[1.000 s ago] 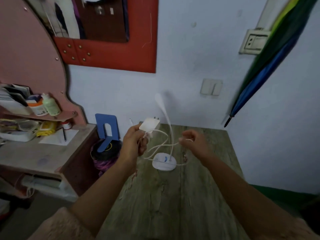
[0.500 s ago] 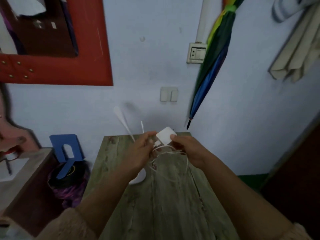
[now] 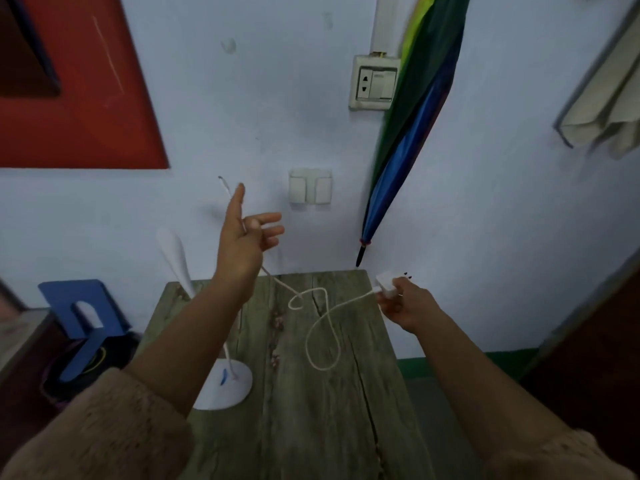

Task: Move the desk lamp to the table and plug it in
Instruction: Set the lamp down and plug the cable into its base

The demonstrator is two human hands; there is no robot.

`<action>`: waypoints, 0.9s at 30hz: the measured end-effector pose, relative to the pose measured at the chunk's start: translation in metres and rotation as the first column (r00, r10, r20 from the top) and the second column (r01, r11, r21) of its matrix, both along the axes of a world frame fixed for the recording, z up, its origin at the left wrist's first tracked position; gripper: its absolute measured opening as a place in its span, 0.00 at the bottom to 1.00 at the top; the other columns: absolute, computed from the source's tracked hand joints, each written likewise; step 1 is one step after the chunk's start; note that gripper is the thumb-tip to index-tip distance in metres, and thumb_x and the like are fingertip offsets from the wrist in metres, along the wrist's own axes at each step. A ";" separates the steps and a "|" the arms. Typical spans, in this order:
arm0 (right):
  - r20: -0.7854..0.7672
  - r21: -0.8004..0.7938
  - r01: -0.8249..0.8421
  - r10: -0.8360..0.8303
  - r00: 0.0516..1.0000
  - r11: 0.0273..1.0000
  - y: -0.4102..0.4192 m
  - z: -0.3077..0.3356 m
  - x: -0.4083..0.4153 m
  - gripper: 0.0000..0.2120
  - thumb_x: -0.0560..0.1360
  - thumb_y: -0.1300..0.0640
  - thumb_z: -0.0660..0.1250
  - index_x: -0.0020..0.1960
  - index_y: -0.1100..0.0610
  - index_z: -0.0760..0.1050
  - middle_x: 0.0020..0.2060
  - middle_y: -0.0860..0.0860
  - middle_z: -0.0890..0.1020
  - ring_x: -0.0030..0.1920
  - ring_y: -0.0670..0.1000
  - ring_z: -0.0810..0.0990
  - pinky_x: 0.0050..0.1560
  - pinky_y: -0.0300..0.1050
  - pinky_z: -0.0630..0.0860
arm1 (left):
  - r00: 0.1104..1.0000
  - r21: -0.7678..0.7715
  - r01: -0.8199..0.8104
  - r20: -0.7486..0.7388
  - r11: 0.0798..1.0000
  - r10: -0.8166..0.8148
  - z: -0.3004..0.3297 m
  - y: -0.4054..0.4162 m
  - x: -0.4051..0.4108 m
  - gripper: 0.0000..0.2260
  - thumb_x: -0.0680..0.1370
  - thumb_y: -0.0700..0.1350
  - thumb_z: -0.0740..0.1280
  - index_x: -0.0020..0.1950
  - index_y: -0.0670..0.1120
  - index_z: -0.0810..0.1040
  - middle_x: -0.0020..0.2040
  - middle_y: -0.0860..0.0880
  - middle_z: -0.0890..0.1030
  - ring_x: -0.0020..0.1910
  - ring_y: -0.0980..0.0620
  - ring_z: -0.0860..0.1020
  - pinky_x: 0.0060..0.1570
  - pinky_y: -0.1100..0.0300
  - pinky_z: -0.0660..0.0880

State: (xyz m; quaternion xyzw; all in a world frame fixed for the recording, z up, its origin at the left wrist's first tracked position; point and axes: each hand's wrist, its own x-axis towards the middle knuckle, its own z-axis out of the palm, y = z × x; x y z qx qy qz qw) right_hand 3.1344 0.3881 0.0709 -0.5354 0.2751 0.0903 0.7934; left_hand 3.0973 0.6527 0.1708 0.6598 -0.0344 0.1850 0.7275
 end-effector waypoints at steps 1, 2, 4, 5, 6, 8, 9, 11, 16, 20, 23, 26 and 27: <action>-0.018 -0.082 -0.028 0.027 0.999 0.996 -0.002 -0.007 0.010 0.19 0.78 0.60 0.62 0.66 0.67 0.65 0.46 0.66 0.78 0.34 0.55 0.78 0.24 0.41 0.77 | 1.000 0.011 -0.016 0.002 1.000 0.016 -0.001 0.000 0.009 0.26 0.82 0.36 0.50 0.76 0.54 0.47 0.56 0.39 0.78 0.48 0.45 0.80 0.44 0.59 0.77; -0.033 -0.154 -0.061 0.056 0.998 0.986 -0.001 -0.014 0.019 0.18 0.78 0.61 0.62 0.66 0.68 0.66 0.46 0.66 0.78 0.33 0.54 0.77 0.23 0.41 0.76 | 1.000 0.024 -0.031 0.003 0.999 0.031 -0.003 0.001 0.017 0.27 0.82 0.37 0.50 0.76 0.55 0.43 0.55 0.41 0.79 0.46 0.47 0.81 0.40 0.62 0.76; -0.062 -0.266 -0.126 0.113 0.992 0.956 0.005 -0.031 0.033 0.17 0.78 0.63 0.61 0.65 0.69 0.67 0.48 0.67 0.78 0.32 0.54 0.77 0.22 0.40 0.75 | 0.998 0.056 -0.067 0.001 0.996 0.067 -0.008 0.003 0.029 0.29 0.83 0.39 0.50 0.75 0.57 0.35 0.52 0.45 0.80 0.40 0.52 0.81 0.32 0.66 0.72; -0.075 -0.306 -0.160 0.143 0.987 0.939 0.009 -0.042 0.039 0.17 0.78 0.63 0.61 0.64 0.70 0.67 0.50 0.68 0.78 0.32 0.55 0.77 0.24 0.42 0.74 | 0.996 0.063 -0.087 -0.013 0.994 0.088 -0.012 0.004 0.034 0.30 0.83 0.40 0.50 0.74 0.56 0.32 0.51 0.47 0.81 0.37 0.54 0.80 0.30 0.67 0.71; -0.092 -0.337 -0.201 0.180 0.979 0.920 0.015 -0.054 0.047 0.17 0.78 0.63 0.62 0.64 0.70 0.67 0.50 0.68 0.78 0.32 0.55 0.76 0.25 0.43 0.73 | 0.993 0.058 -0.109 -0.033 0.992 0.111 -0.018 0.007 0.040 0.31 0.83 0.41 0.50 0.73 0.55 0.29 0.49 0.47 0.81 0.34 0.55 0.80 0.29 0.68 0.70; -0.122 -0.382 -0.265 0.237 0.964 0.885 0.025 -0.071 0.054 0.17 0.78 0.62 0.62 0.64 0.69 0.68 0.46 0.66 0.79 0.32 0.54 0.77 0.27 0.43 0.73 | 0.988 0.038 -0.133 -0.075 0.990 0.136 -0.027 0.008 0.046 0.30 0.83 0.43 0.49 0.72 0.53 0.28 0.46 0.47 0.82 0.30 0.57 0.78 0.26 0.69 0.69; -0.135 -0.384 -0.303 0.272 0.953 0.872 0.031 -0.081 0.058 0.17 0.79 0.61 0.62 0.64 0.69 0.68 0.43 0.63 0.79 0.33 0.54 0.77 0.27 0.42 0.74 | 0.984 0.024 -0.142 -0.108 0.990 0.143 -0.033 0.011 0.051 0.29 0.83 0.44 0.48 0.74 0.51 0.30 0.45 0.46 0.82 0.28 0.57 0.77 0.24 0.68 0.67; -0.153 -0.396 -0.374 0.341 0.928 0.839 0.041 -0.096 0.064 0.17 0.80 0.59 0.60 0.65 0.68 0.68 0.40 0.59 0.78 0.36 0.55 0.78 0.28 0.40 0.75 | 0.974 -0.011 -0.143 -0.177 0.990 0.139 -0.042 0.014 0.058 0.21 0.83 0.45 0.47 0.75 0.45 0.47 0.41 0.45 0.82 0.26 0.56 0.74 0.22 0.66 0.64; -0.207 -0.453 -0.495 0.452 0.868 0.742 0.067 -0.117 0.075 0.20 0.80 0.58 0.60 0.69 0.64 0.65 0.59 0.65 0.76 0.37 0.50 0.75 0.19 0.31 0.72 | 0.945 -0.069 -0.135 -0.309 0.988 0.108 -0.066 0.019 0.065 0.13 0.83 0.44 0.49 0.60 0.42 0.70 0.38 0.45 0.82 0.24 0.56 0.73 0.21 0.67 0.62; -0.210 -0.517 -0.545 0.519 0.828 0.660 0.082 -0.119 0.082 0.19 0.80 0.61 0.59 0.69 0.65 0.65 0.63 0.66 0.73 0.50 0.58 0.78 0.27 0.35 0.78 | 0.937 -0.092 -0.092 -0.344 0.992 0.055 -0.073 0.019 0.066 0.14 0.83 0.42 0.50 0.56 0.42 0.75 0.40 0.46 0.81 0.29 0.55 0.73 0.27 0.65 0.66; -0.220 -0.658 -0.550 0.567 0.794 0.514 0.088 -0.115 0.085 0.17 0.80 0.62 0.59 0.66 0.67 0.67 0.62 0.66 0.74 0.59 0.63 0.76 0.53 0.53 0.78 | 0.937 -0.118 -0.072 -0.349 0.990 0.027 -0.074 0.020 0.067 0.14 0.82 0.40 0.52 0.52 0.44 0.78 0.39 0.48 0.75 0.33 0.54 0.72 0.35 0.62 0.69; -0.195 -0.771 -0.520 0.643 0.741 0.366 0.089 -0.099 0.085 0.13 0.79 0.61 0.60 0.61 0.65 0.72 0.53 0.59 0.78 0.53 0.56 0.77 0.63 0.53 0.71 | 0.930 -0.067 -0.047 -0.368 0.997 0.019 -0.075 0.021 0.066 0.14 0.81 0.39 0.55 0.50 0.46 0.81 0.33 0.47 0.71 0.34 0.53 0.71 0.39 0.60 0.72; -0.152 -0.785 -0.491 0.652 0.743 0.377 0.090 -0.089 0.084 0.10 0.79 0.61 0.60 0.58 0.63 0.74 0.48 0.56 0.78 0.47 0.52 0.75 0.59 0.50 0.73 | 0.930 -0.048 -0.030 -0.368 0.998 0.010 -0.075 0.021 0.065 0.14 0.81 0.38 0.56 0.51 0.46 0.81 0.33 0.47 0.71 0.34 0.53 0.72 0.41 0.59 0.73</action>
